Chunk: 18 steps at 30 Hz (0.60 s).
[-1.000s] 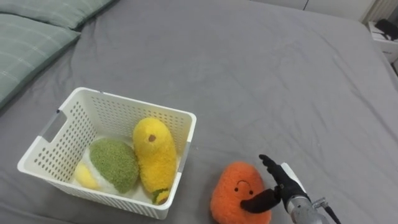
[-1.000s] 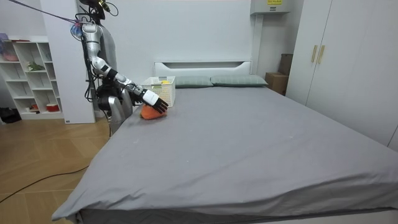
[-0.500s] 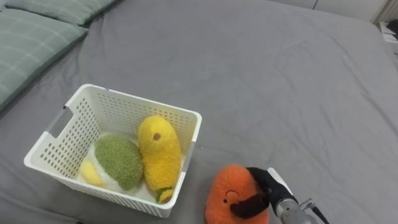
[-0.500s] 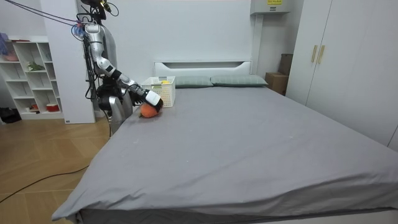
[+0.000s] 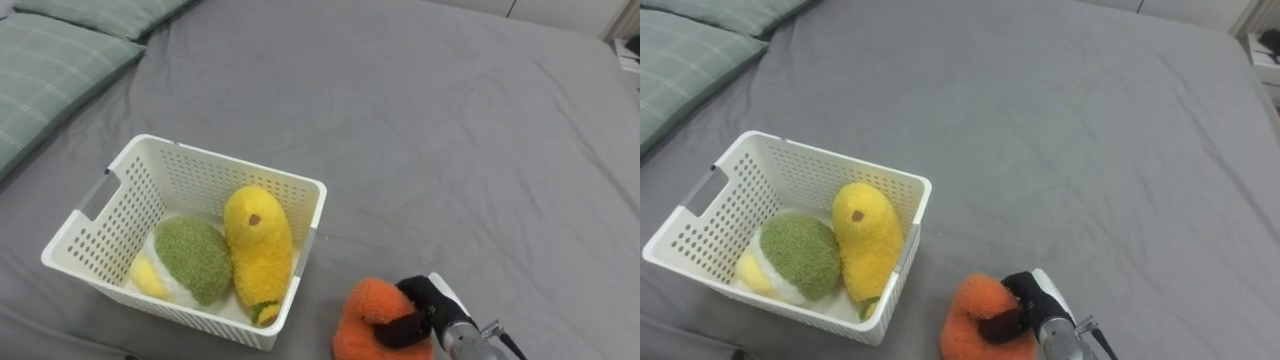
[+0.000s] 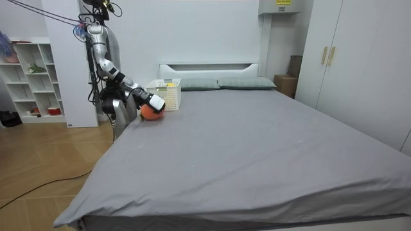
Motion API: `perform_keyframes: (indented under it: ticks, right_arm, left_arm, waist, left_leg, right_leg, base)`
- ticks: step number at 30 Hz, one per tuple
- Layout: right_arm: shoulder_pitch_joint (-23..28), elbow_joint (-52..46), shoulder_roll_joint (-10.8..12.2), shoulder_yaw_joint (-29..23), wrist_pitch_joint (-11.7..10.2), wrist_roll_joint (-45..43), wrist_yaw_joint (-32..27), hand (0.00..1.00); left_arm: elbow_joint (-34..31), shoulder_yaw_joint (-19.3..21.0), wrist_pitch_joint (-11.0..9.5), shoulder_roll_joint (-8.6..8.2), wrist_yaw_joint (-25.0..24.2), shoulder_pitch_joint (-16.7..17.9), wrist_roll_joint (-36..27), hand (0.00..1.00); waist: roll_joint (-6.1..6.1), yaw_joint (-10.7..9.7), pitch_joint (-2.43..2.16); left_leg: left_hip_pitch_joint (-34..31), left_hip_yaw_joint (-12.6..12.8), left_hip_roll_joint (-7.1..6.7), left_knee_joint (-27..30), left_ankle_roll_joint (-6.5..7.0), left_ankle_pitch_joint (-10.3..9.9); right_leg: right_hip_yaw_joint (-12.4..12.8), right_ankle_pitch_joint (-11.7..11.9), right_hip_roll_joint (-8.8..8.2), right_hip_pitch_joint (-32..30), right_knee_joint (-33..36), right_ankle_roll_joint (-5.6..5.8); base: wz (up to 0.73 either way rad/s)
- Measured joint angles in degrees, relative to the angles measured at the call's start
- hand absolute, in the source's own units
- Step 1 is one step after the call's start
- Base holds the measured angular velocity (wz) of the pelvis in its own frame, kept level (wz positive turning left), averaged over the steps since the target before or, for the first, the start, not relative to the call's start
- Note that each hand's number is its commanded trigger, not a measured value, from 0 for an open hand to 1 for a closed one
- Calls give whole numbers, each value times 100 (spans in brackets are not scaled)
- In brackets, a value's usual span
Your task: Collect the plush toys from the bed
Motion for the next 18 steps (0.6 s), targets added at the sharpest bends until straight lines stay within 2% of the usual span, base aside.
perform_keyframes:
  ticks: [2,5,7,13,15,18]
  right_arm:
    - [0,-10,1,-1,-8,-5,0,100]
    - [0,-54,2,-5,-24,-16,-11,100]
    - [0,-170,1,-8,-24,-17,-25,100]
    - [30,-1190,-119,-74,-46,-7,-157,100]
    - [27,-1424,-184,-79,-156,0,-247,100]
    - [20,-1776,-286,-109,-180,-11,-266,100]
  left_arm:
    - [25,1,-1,2,-11,0,-45,0]
    - [29,1,-1,16,-31,-1,-78,0]
    - [28,0,-1,25,-70,-5,-76,0]
    - [27,21,-3,42,-119,-8,-37,0]
    - [27,20,-3,51,-121,-7,-41,0]
    - [27,12,-14,51,-122,-8,-35,0]
  waist:
    - [-6,-1,3]
    - [-52,-7,39]
    - [-75,-8,46]
    - [-84,-26,41]
    - [-90,-28,27]
    - [-88,-23,27]
  left_leg:
    - [11,0,0,2,0,0]
    - [24,-6,1,7,0,0]
    - [18,-12,0,6,0,-1]
    - [8,72,7,7,2,0]
    - [18,74,8,6,2,0]
    - [13,77,7,2,2,-1]
  right_leg:
    - [5,0,3,12,-1,0]
    - [-1,0,1,35,-2,0]
    - [2,-2,1,34,-6,2]
    - [53,-1,-21,-26,8,0]
    - [52,-1,-30,-23,9,0]
    - [50,0,-31,-37,18,1]
  base:
    - [0]
    - [0]
    - [0]
    - [-5]
    - [-2]
    - [0]
